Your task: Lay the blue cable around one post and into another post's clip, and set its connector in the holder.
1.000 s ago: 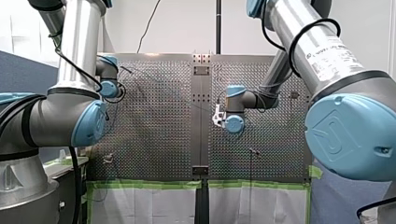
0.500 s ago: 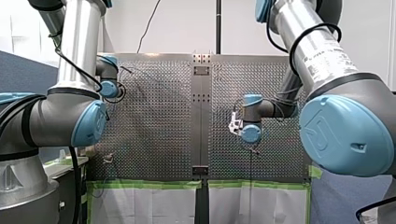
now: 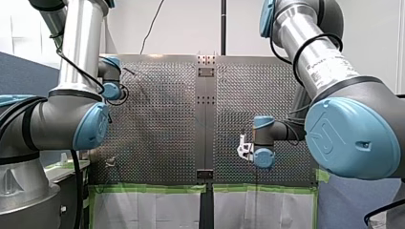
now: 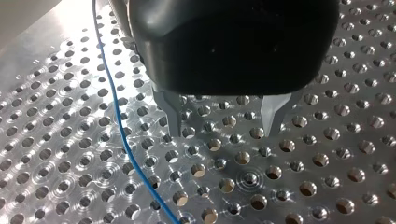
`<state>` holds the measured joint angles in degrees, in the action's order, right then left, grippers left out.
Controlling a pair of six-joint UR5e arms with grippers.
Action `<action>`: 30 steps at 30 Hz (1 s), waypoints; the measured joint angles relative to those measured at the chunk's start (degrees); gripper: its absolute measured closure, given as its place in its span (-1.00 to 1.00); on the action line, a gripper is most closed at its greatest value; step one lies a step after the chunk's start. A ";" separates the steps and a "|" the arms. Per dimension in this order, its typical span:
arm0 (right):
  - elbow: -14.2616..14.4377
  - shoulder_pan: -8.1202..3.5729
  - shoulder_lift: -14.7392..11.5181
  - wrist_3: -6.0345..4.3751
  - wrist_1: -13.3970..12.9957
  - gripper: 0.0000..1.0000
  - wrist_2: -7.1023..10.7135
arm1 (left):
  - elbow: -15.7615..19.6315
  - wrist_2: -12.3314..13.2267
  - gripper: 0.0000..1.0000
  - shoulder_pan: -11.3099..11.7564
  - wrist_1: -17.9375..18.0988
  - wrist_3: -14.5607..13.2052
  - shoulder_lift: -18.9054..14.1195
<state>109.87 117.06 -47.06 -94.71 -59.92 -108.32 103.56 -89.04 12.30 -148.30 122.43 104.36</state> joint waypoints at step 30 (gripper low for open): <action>7.14 -11.53 10.63 -0.83 -14.16 1.00 9.29 | -0.04 -0.18 -0.69 0.01 -0.05 -0.05 -0.01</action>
<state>117.01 105.53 -36.43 -95.55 -74.07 -99.02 103.53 -89.22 12.31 -148.34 122.38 104.35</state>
